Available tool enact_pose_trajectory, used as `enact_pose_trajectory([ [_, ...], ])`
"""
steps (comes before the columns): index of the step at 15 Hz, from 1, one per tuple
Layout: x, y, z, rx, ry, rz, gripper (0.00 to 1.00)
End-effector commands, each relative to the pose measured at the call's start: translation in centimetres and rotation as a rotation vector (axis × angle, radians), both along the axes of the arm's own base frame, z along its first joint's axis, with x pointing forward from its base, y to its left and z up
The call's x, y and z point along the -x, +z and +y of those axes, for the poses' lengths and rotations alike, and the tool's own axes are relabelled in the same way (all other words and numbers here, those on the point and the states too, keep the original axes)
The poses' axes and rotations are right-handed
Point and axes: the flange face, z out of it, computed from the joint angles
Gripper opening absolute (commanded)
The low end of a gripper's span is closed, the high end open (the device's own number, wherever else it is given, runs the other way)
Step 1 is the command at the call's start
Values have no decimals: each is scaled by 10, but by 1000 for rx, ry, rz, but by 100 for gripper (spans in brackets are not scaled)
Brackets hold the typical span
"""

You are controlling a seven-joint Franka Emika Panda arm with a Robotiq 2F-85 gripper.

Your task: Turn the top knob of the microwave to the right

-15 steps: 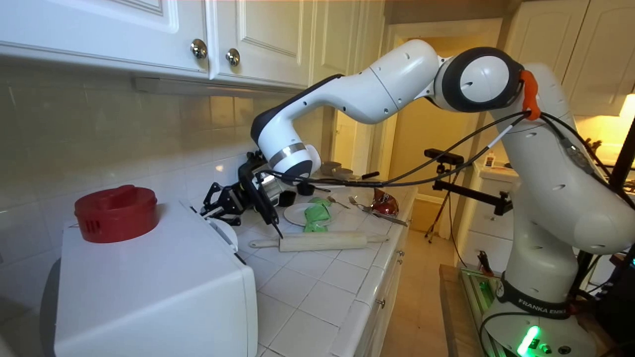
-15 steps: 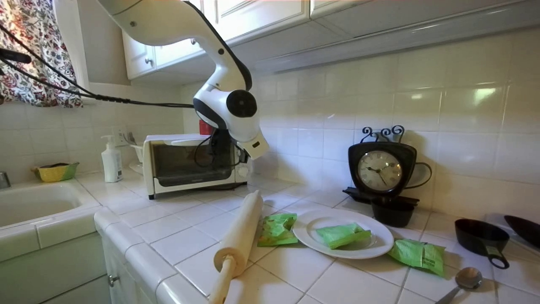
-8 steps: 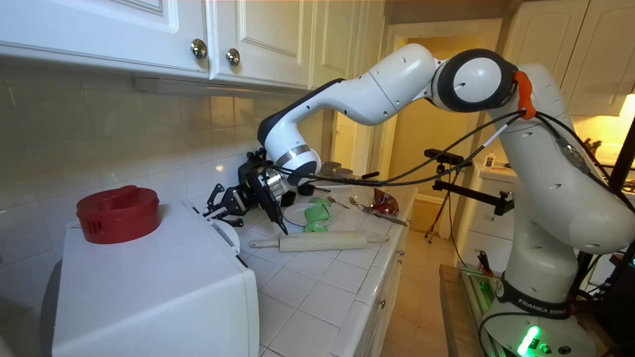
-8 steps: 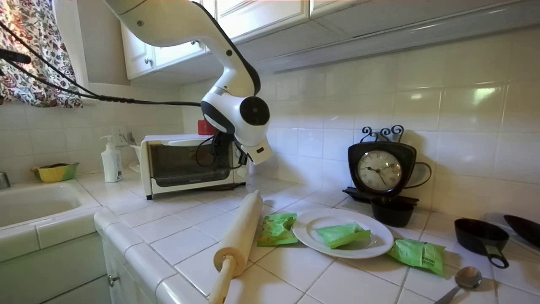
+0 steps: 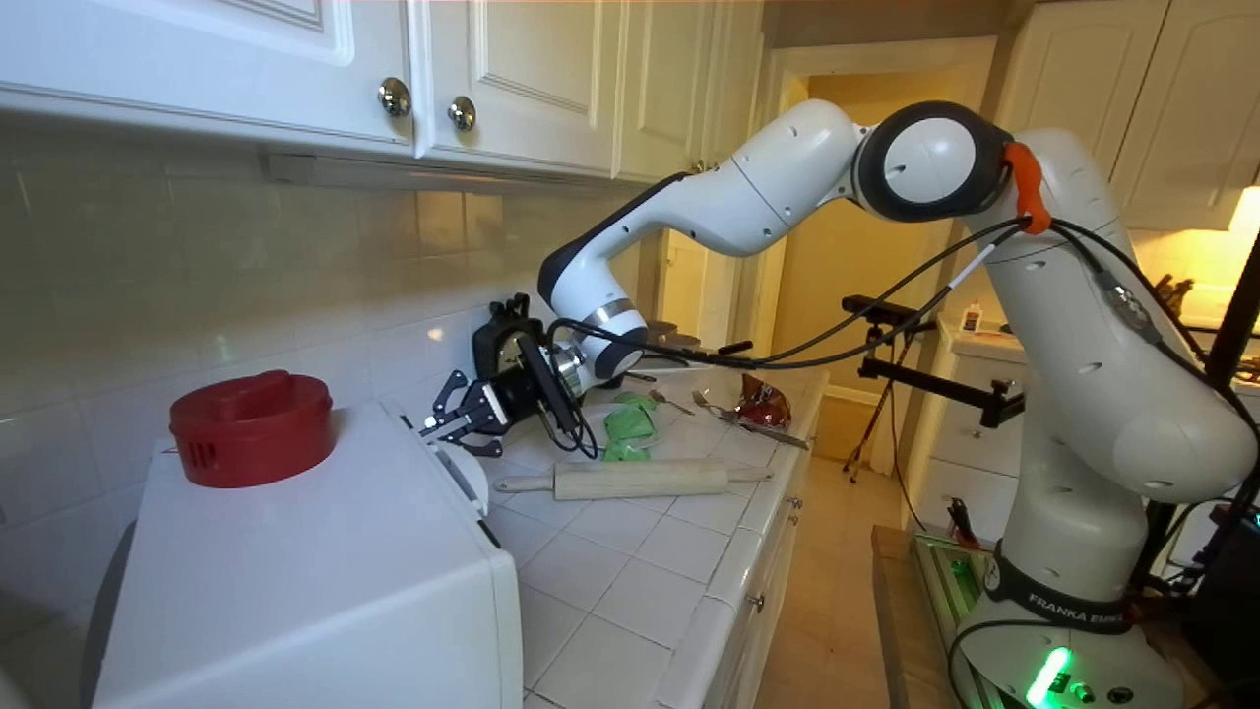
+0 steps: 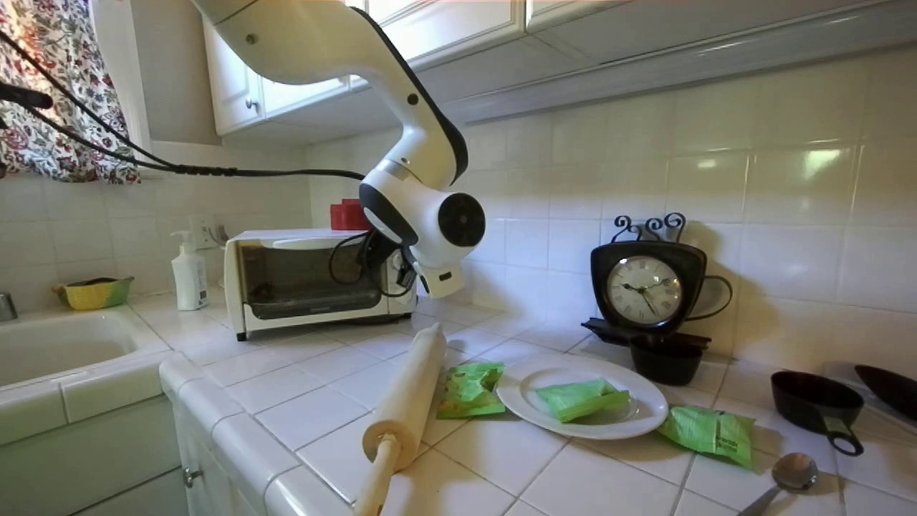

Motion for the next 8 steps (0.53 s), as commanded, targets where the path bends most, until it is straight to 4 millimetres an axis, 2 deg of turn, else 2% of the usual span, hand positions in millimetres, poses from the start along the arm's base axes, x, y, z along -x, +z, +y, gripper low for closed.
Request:
enact_pose_trajectory([
  [1, 19, 8, -3, -111, 72, 40, 3],
  [8, 28, 3, -19, -266, 133, 10, 3],
])
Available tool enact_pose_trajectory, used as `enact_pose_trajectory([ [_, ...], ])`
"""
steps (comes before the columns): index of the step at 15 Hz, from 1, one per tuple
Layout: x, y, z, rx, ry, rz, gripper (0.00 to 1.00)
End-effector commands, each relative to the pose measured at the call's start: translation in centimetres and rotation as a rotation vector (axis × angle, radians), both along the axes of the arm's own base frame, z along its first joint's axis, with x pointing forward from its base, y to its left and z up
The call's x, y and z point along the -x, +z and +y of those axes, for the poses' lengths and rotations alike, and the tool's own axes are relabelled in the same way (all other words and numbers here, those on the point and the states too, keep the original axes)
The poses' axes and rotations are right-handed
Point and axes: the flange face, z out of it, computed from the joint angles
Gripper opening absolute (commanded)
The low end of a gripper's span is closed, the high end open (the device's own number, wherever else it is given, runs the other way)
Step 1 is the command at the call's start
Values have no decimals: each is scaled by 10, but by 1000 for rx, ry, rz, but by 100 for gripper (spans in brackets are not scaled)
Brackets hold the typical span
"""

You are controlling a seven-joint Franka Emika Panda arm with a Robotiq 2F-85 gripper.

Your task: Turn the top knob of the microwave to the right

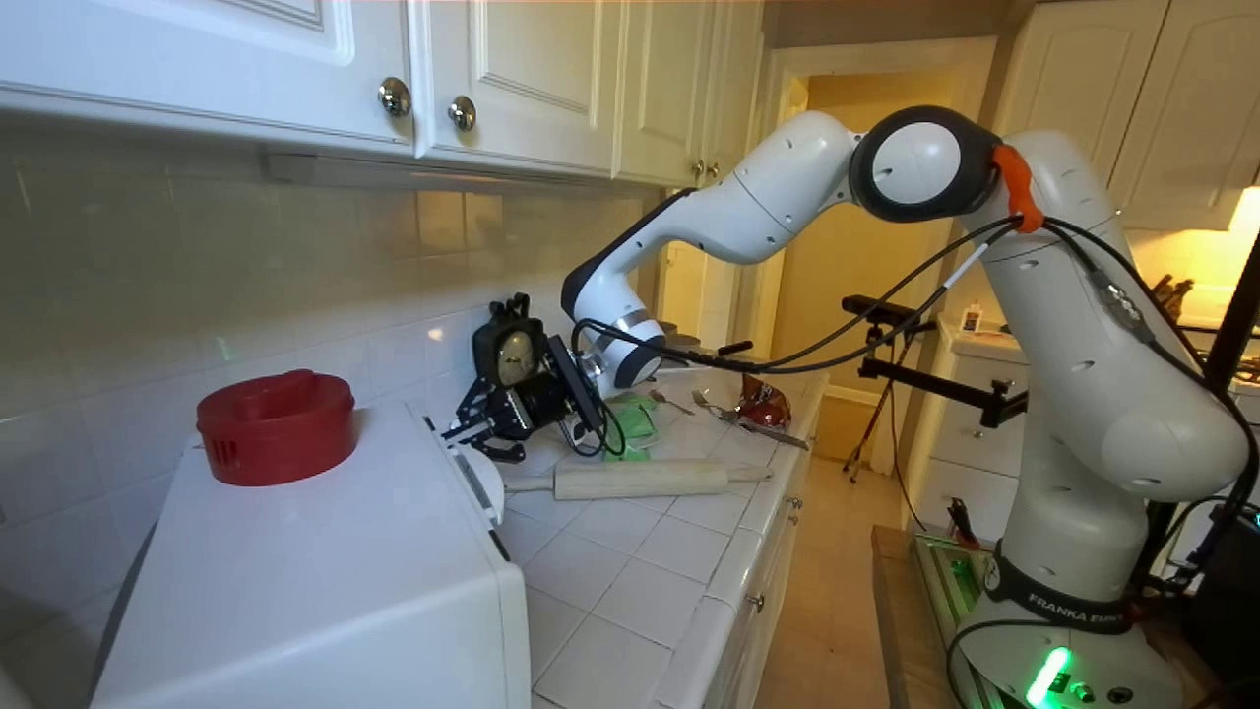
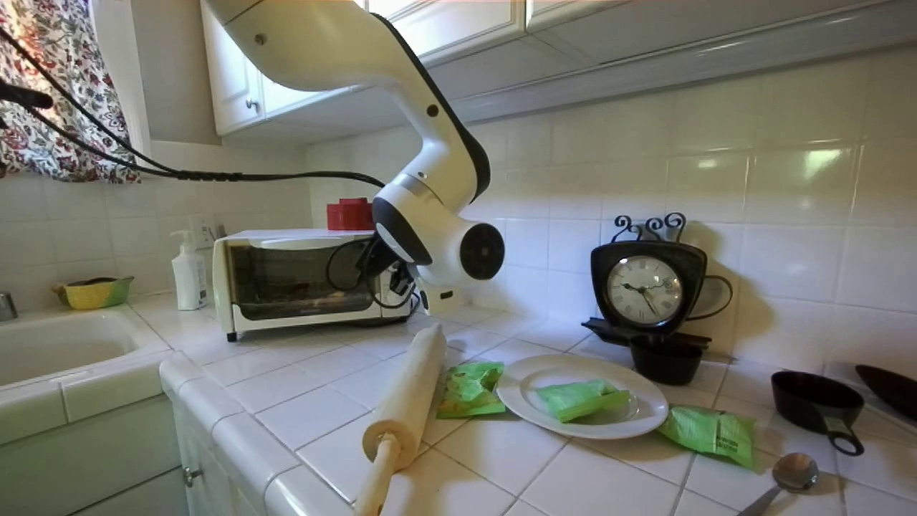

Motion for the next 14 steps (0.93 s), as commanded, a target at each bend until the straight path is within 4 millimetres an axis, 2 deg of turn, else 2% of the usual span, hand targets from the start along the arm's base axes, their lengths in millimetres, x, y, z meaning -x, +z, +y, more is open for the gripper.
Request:
enact_pose_trajectory([
  [1, 8, 20, -1, -133, 66, -35, 3],
  [3, 10, 18, -3, -165, 78, -31, 3],
  [4, 11, 16, -3, -173, 79, -20, 38],
  [6, 12, 14, -2, -176, 73, -4, 45],
  [10, 11, 25, 3, -169, 32, -10, 73],
  [14, 19, 31, 7, -39, -122, 40, 100],
])
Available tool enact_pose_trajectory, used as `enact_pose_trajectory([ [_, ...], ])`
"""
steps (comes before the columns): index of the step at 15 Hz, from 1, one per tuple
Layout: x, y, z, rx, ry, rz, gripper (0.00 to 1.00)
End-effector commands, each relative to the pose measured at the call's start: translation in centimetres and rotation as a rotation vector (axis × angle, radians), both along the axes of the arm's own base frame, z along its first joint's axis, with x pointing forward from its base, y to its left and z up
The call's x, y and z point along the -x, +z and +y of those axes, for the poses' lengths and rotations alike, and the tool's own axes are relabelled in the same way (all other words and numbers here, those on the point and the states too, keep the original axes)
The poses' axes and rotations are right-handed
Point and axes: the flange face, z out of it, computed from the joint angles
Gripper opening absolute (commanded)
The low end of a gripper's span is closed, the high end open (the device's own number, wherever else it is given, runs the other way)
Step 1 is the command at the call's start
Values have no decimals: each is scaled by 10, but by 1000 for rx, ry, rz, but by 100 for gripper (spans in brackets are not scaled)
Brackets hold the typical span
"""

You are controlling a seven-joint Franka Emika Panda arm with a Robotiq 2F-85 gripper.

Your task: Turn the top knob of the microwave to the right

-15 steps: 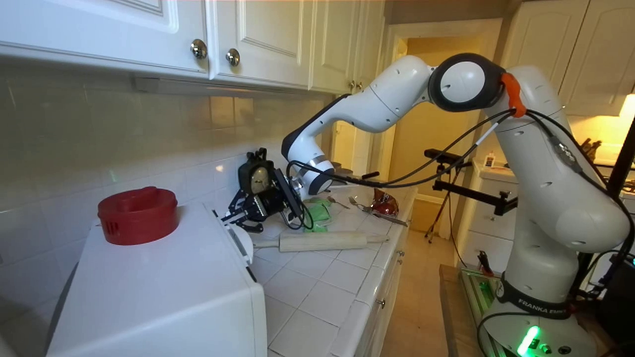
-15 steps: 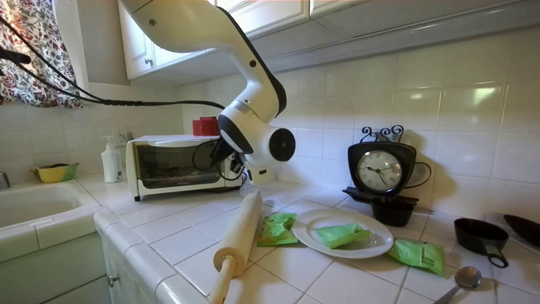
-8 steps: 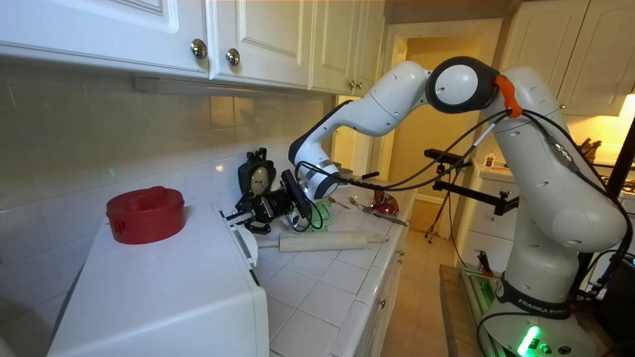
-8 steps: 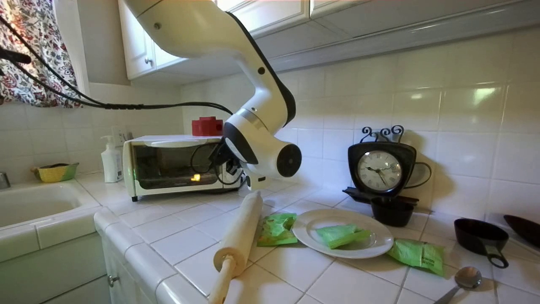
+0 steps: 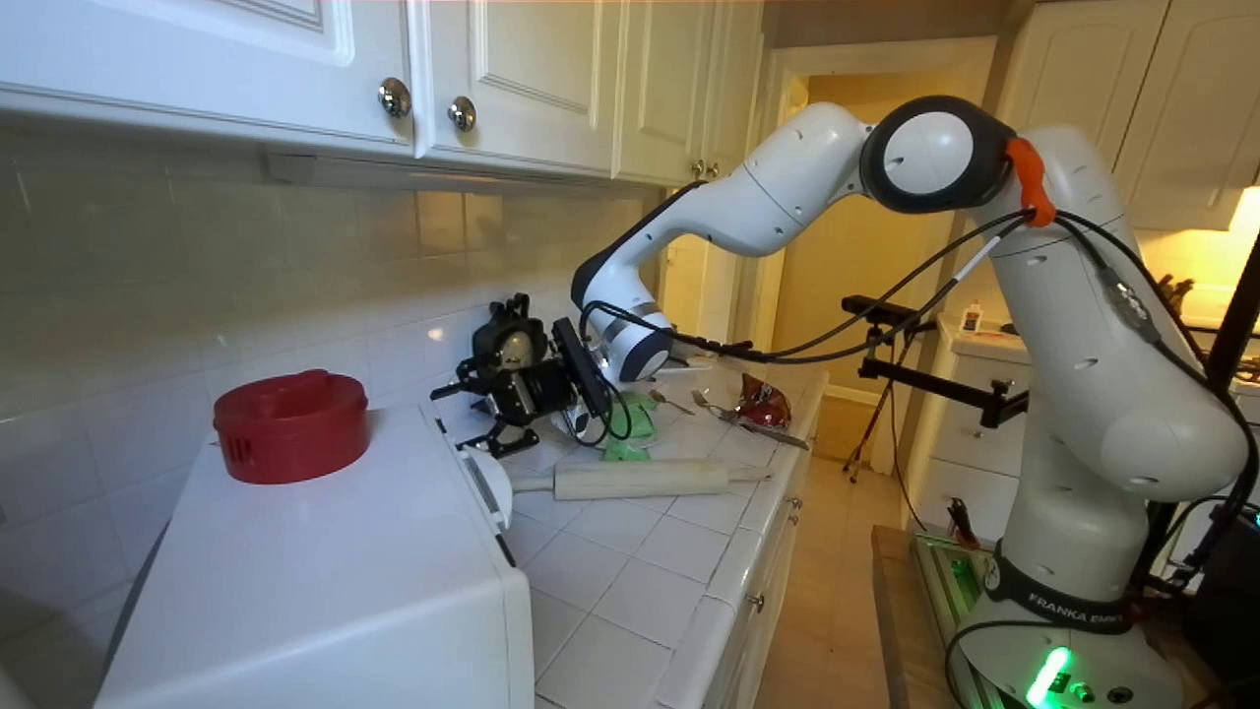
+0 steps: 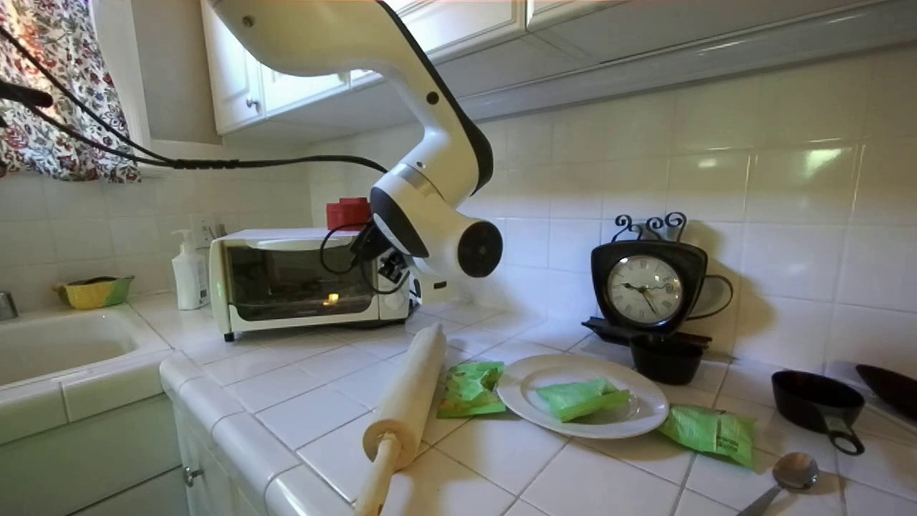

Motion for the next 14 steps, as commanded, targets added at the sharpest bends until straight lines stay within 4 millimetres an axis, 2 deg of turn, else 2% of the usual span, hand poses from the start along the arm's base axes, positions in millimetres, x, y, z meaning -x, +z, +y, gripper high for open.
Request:
enact_pose_trajectory([
  [1, 18, 8, 6, 82, -161, 69, 100],
  [5, 48, -3, 9, 134, -369, 155, 100],
  [8, 90, -6, 9, 164, -539, 189, 100],
  [10, 121, 2, 12, 230, -633, 195, 100],
  [11, 84, -15, 8, 191, -567, 196, 100],
  [12, 92, -12, 9, 203, -574, 194, 100],
  [14, 90, -11, 9, 199, -573, 192, 100],
])
